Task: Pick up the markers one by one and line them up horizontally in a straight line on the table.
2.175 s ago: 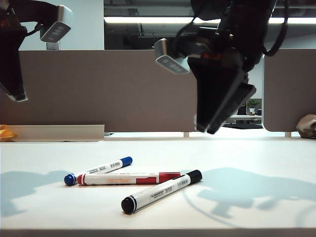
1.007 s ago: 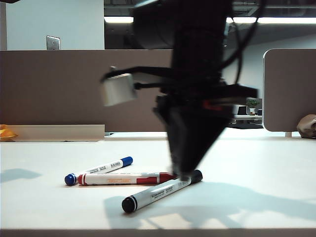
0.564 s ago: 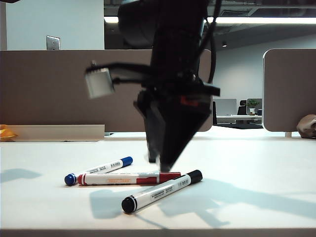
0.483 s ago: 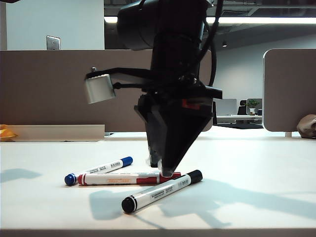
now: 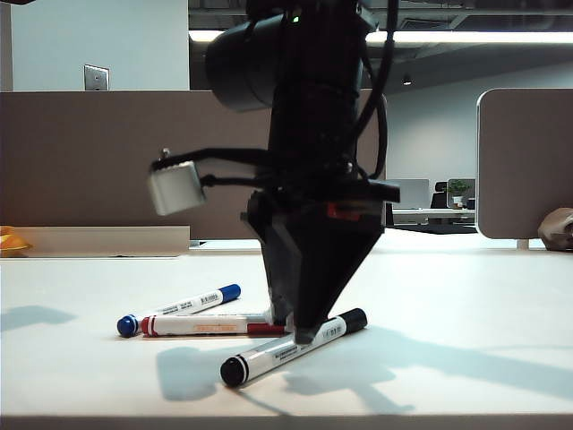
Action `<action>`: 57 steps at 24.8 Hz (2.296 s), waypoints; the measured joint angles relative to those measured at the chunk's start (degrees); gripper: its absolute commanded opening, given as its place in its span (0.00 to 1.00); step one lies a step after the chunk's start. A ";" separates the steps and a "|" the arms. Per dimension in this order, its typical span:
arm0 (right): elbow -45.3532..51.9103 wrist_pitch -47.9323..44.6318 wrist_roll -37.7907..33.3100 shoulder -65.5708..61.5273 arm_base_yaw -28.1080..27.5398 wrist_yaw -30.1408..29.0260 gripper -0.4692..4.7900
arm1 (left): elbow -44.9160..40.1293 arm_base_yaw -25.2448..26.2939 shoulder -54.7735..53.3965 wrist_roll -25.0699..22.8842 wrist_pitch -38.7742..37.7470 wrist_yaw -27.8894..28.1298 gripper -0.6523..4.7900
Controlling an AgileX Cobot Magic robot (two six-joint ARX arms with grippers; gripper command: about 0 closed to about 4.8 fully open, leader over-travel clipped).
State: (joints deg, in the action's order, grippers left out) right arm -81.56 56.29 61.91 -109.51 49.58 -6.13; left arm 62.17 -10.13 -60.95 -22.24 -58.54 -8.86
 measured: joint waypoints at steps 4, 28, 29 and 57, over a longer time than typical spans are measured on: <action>-0.02 -0.55 0.00 -0.79 0.00 0.04 0.47 | 0.00 0.00 0.00 0.00 0.00 -0.02 0.11; 0.00 3.26 -1.64 -2.16 -6.56 2.86 0.18 | 0.00 0.00 0.00 0.00 -0.42 -0.02 0.11; 0.02 3.39 -1.73 -2.14 -6.82 2.86 0.18 | 0.00 0.00 0.00 0.00 -0.44 -0.02 0.11; 6.49 2.19 -5.11 2.10 -15.67 12.13 0.18 | 0.00 0.00 0.00 0.00 -1.29 -0.04 0.11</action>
State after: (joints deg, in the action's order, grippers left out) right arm -75.07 58.48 56.80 -107.42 33.91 6.00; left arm 62.17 -10.13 -60.95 -22.24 -59.83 -8.91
